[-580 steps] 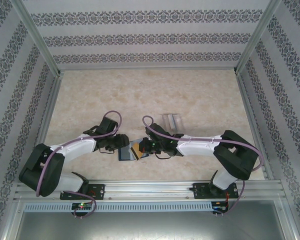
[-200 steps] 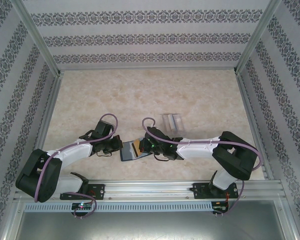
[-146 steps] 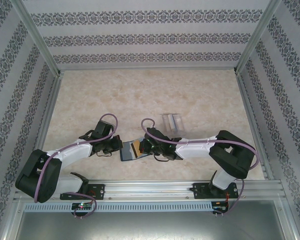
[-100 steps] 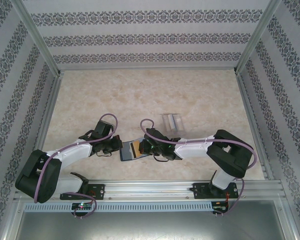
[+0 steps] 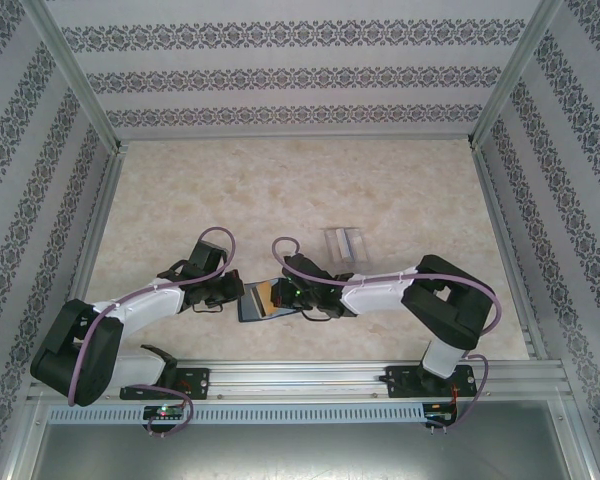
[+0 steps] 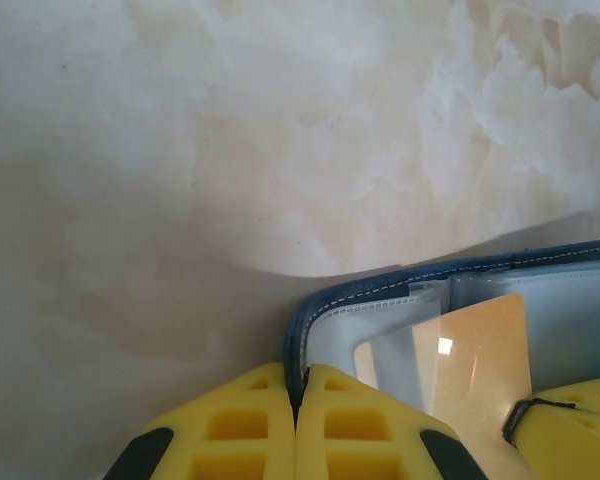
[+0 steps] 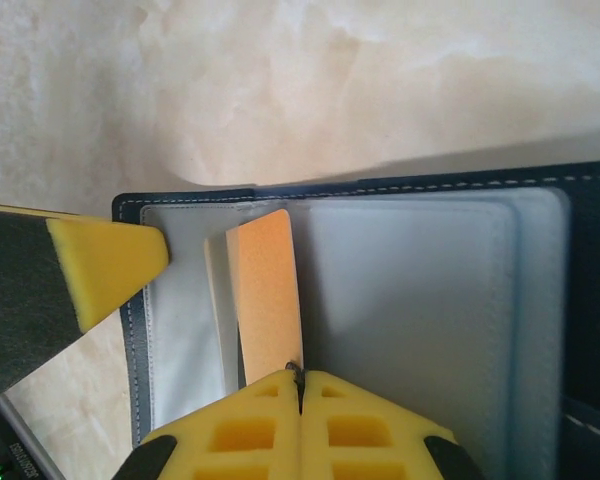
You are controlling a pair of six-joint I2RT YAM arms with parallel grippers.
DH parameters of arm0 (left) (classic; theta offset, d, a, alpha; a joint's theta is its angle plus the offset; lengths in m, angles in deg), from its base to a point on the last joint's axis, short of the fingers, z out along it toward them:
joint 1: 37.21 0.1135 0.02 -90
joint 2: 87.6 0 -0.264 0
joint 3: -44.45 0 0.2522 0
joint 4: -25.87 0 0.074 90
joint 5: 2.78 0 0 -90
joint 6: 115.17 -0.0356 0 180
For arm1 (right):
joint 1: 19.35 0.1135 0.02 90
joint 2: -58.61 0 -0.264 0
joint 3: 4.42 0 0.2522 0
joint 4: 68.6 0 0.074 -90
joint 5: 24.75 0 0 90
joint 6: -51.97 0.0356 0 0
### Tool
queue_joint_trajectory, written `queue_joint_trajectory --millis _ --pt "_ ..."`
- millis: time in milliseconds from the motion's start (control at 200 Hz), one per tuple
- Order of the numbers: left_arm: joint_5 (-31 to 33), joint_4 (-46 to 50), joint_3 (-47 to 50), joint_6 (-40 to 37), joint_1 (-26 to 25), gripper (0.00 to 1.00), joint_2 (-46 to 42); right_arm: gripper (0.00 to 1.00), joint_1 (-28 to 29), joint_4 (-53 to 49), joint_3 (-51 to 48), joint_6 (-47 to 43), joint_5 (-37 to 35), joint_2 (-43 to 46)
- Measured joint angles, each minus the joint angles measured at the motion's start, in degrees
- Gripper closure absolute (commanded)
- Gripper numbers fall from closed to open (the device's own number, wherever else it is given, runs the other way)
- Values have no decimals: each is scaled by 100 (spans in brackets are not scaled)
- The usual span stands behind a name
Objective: Put the credit cards into the card holder
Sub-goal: Insert the credit card into the card slot.
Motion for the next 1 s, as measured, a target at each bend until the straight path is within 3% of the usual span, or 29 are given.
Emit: queue_joint_trajectory --millis 280,1004 --pt "0 0 0 -15 0 100 0 100 39 33 46 -42 15 -59" --pt "-24 -155 127 -11 0 100 -39 100 374 509 -273 260 -944 20"
